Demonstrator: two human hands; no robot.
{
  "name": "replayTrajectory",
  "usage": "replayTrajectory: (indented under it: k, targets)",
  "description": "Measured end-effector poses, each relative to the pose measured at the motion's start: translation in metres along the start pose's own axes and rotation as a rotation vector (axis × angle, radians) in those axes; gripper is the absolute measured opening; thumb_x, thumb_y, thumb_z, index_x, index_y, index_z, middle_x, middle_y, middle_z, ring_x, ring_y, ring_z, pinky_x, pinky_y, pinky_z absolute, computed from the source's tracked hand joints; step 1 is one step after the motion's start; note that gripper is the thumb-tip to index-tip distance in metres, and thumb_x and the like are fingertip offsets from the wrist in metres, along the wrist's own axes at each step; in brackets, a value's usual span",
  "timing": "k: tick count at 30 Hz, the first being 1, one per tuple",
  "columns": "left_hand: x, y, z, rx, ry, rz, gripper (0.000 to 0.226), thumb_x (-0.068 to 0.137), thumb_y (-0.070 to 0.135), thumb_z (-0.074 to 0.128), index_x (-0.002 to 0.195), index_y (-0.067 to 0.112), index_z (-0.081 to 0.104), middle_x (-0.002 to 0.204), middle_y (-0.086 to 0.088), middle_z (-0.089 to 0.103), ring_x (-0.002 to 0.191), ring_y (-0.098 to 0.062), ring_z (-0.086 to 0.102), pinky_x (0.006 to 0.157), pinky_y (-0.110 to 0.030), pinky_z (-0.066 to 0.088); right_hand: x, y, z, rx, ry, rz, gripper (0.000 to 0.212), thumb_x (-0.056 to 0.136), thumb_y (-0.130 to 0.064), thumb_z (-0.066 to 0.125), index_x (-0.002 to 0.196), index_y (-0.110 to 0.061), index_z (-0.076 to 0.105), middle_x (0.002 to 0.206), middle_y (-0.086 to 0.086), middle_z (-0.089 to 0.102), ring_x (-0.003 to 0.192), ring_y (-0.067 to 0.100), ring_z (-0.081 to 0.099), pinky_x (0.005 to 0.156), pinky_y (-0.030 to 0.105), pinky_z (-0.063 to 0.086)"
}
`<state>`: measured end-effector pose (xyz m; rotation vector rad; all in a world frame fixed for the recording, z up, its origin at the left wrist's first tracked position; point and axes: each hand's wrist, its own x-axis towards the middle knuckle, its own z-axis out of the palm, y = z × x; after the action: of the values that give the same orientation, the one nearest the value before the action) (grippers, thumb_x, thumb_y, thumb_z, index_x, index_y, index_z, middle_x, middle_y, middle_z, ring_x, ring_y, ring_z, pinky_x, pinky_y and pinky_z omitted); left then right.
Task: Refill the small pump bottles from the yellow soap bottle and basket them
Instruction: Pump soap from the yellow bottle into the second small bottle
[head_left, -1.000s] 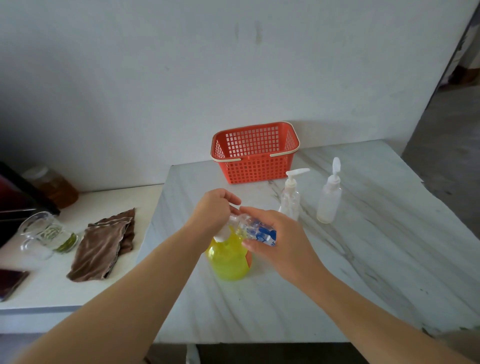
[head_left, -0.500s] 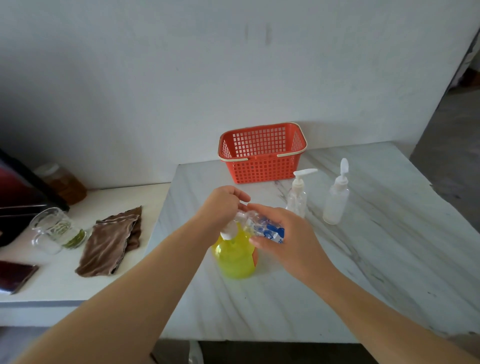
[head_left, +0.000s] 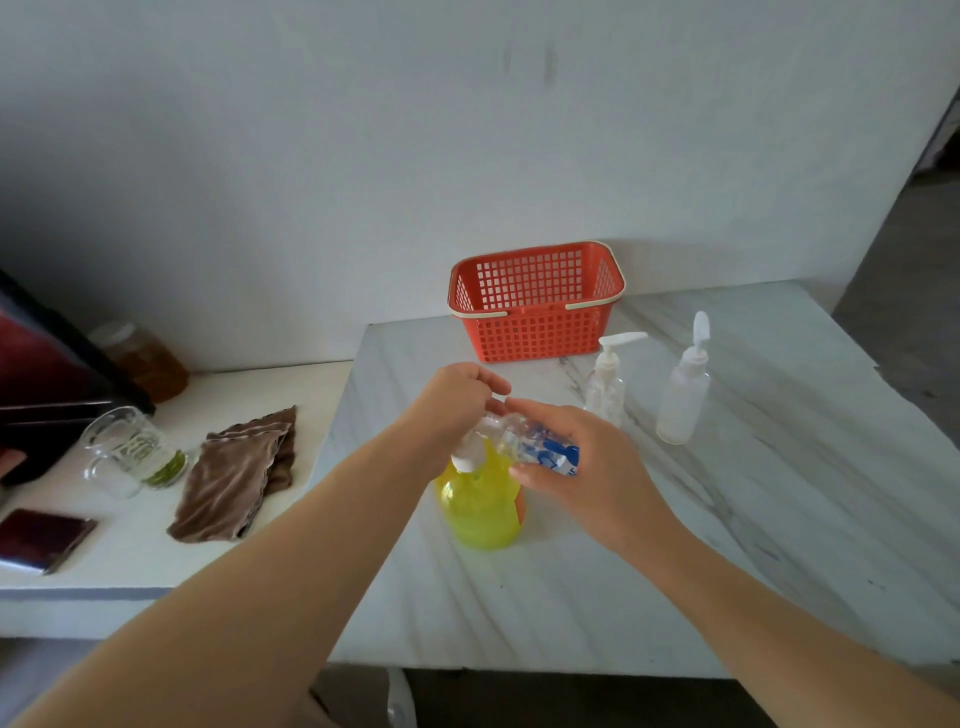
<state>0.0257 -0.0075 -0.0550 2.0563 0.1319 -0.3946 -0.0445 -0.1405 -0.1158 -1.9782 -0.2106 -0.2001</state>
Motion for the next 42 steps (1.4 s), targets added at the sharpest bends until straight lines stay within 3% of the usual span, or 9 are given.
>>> replayTrajectory:
  k: [3,8,13,21,25,29,34,42]
  targets:
    - [0.001,0.0,0.001,0.009,0.022,-0.003,0.026,0.093,0.003,0.037,0.09,0.012,0.061,0.073,-0.001,0.06,0.062,-0.011,0.053,0.053,-0.022,0.038,0.0,0.0,0.001,0.016,-0.015,0.015,0.053,0.077,-0.021,0.074,0.125,-0.039,0.058,0.111,-0.01,0.066,0.102,0.003,0.062,0.088,0.018,0.049]
    - [0.003,-0.008,0.005,0.036,0.065,0.004,0.031,0.091,-0.002,0.032,0.093,0.01,0.061,0.072,-0.003,0.061,0.062,-0.014,0.054,0.052,-0.022,0.039,-0.001,0.005,0.002,0.013,-0.02,0.033,0.055,0.076,-0.021,0.076,0.124,-0.039,0.058,0.11,-0.011,0.067,0.103,0.005,0.063,0.093,0.029,0.051]
    - [0.002,-0.009,0.006,0.047,0.074,0.012,0.034,0.089,-0.002,0.031,0.095,0.01,0.062,0.071,-0.001,0.062,0.065,-0.014,0.054,0.059,-0.025,0.042,-0.002,0.004,0.001,0.002,-0.026,0.022,0.055,0.076,-0.021,0.075,0.119,-0.049,0.055,0.109,-0.01,0.067,0.102,0.005,0.063,0.094,0.032,0.051]
    - [0.004,-0.003,0.002,0.027,0.04,0.024,0.03,0.091,0.0,0.035,0.084,0.016,0.06,0.079,-0.006,0.065,0.081,-0.023,0.057,0.082,-0.036,0.048,-0.001,0.001,0.002,0.037,-0.038,0.02,0.057,0.072,-0.035,0.066,0.128,-0.037,0.057,0.112,-0.011,0.066,0.106,0.006,0.062,0.095,0.031,0.05]
    - [0.009,-0.006,0.004,0.037,0.045,0.022,0.032,0.091,-0.002,0.032,0.093,0.011,0.061,0.076,-0.005,0.065,0.071,-0.02,0.057,0.069,-0.029,0.046,-0.002,0.004,0.003,0.06,-0.021,0.035,0.056,0.072,-0.034,0.068,0.126,-0.037,0.059,0.111,-0.011,0.067,0.104,0.004,0.063,0.094,0.032,0.051]
    - [0.006,-0.013,0.005,0.063,0.051,0.038,0.036,0.089,-0.005,0.03,0.095,0.011,0.062,0.074,-0.004,0.064,0.062,-0.014,0.054,0.056,-0.023,0.041,-0.004,0.005,0.005,0.045,-0.022,0.031,0.052,0.072,-0.029,0.07,0.119,-0.049,0.057,0.106,-0.01,0.067,0.101,0.006,0.063,0.092,0.03,0.051]
    - [0.004,-0.009,0.005,0.045,0.05,0.022,0.033,0.09,-0.004,0.031,0.091,0.01,0.061,0.072,-0.002,0.063,0.063,-0.014,0.055,0.06,-0.025,0.044,-0.004,0.005,0.004,0.032,-0.022,0.038,0.053,0.074,-0.029,0.071,0.124,-0.04,0.058,0.107,-0.01,0.066,0.101,0.005,0.063,0.092,0.03,0.051]
    - [0.003,-0.001,-0.002,0.06,0.038,0.022,0.031,0.091,-0.001,0.035,0.082,0.015,0.059,0.081,-0.007,0.066,0.077,-0.021,0.057,0.074,-0.03,0.046,-0.001,0.0,0.002,0.011,-0.027,0.007,0.054,0.076,-0.029,0.071,0.127,-0.038,0.057,0.11,-0.012,0.066,0.103,0.002,0.061,0.09,0.022,0.049]
